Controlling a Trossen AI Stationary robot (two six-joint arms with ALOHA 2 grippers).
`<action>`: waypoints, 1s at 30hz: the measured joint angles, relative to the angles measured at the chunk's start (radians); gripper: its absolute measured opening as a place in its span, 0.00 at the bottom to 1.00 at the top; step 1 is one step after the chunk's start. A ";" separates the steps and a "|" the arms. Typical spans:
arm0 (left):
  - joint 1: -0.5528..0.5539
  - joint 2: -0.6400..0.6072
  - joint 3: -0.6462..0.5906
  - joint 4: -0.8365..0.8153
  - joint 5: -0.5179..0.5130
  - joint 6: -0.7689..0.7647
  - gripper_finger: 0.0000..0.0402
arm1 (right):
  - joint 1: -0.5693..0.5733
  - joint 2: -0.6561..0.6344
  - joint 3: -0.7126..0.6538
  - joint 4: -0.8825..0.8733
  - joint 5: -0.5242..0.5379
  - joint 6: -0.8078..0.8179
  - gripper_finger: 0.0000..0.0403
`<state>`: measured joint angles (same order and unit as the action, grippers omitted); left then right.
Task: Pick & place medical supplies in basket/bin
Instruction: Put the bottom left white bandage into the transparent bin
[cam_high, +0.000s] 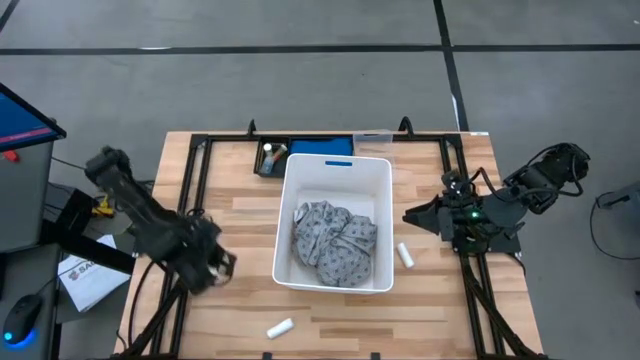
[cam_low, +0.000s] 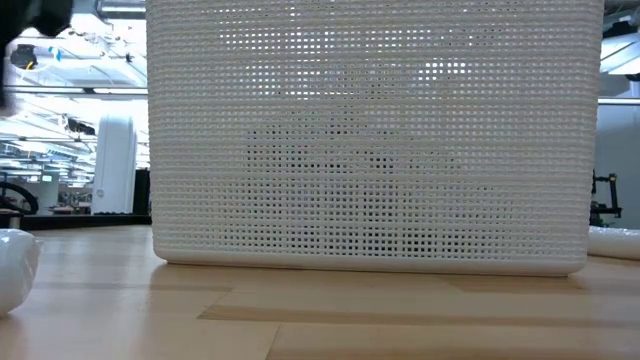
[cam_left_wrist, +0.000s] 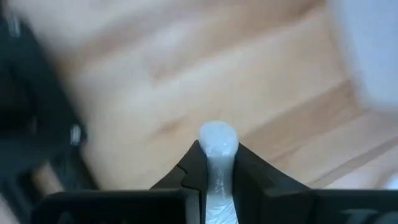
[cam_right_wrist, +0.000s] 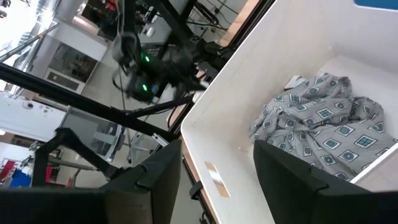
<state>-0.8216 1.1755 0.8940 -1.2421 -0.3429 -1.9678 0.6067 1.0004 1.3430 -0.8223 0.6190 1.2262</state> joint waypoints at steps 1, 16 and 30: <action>0.006 -0.046 0.000 -0.021 -0.051 0.000 0.08 | 0.000 0.000 0.000 0.000 0.005 -0.002 0.49; 0.146 -0.478 0.000 0.166 -0.612 0.362 0.11 | -0.014 -0.001 0.000 0.055 0.108 -0.141 0.49; 0.588 -0.266 0.001 1.582 -0.411 1.368 0.12 | -0.385 -0.057 0.000 0.378 -0.207 -0.610 0.49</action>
<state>-0.2334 0.9092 0.8954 0.3404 -0.7537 -0.5996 0.2216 0.9437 1.3430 -0.4447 0.4121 0.6159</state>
